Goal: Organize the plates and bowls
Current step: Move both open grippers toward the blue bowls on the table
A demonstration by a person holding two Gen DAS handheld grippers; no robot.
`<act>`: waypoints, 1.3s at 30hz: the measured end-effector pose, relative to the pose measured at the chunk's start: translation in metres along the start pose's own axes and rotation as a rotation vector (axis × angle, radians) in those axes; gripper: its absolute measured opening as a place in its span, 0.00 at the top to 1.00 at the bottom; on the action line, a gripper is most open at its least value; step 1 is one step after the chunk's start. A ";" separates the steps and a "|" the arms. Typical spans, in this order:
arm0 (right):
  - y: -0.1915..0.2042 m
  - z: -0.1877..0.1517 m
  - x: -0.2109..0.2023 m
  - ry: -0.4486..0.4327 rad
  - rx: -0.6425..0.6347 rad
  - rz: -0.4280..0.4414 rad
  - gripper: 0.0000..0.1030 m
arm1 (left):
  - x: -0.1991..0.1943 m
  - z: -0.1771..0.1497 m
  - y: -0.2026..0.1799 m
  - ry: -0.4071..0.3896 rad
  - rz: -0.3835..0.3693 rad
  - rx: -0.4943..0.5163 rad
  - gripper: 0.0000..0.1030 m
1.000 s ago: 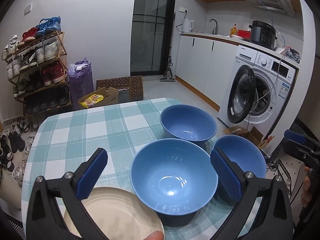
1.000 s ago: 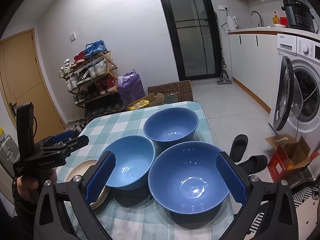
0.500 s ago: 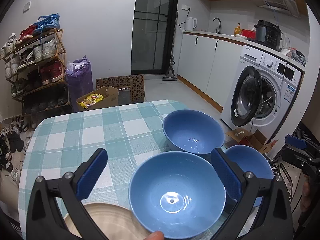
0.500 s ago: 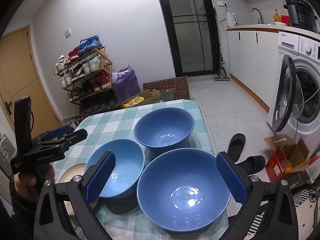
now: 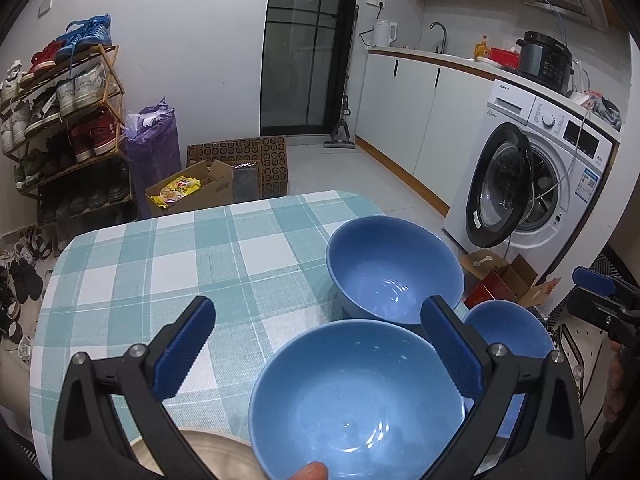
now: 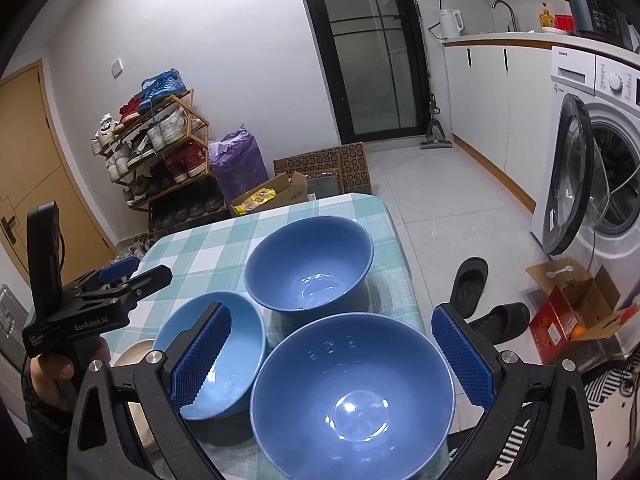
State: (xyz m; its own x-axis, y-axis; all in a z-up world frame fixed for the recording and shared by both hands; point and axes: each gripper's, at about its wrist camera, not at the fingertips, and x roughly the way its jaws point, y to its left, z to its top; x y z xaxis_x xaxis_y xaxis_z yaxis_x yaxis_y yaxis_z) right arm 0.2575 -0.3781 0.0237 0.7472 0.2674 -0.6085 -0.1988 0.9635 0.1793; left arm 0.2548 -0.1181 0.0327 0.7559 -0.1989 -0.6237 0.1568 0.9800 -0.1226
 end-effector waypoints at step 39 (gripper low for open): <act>-0.039 0.034 0.121 0.172 0.081 -0.015 0.01 | 0.100 0.023 0.001 0.153 0.005 0.049 0.01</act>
State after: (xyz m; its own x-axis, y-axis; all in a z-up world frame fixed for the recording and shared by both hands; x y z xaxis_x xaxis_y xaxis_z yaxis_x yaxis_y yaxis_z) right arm 0.3771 -0.3834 -0.0308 0.6286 0.2585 -0.7335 -0.1317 0.9649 0.2272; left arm 0.3455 -0.1371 -0.0118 0.6516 -0.1875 -0.7350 0.1873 0.9787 -0.0836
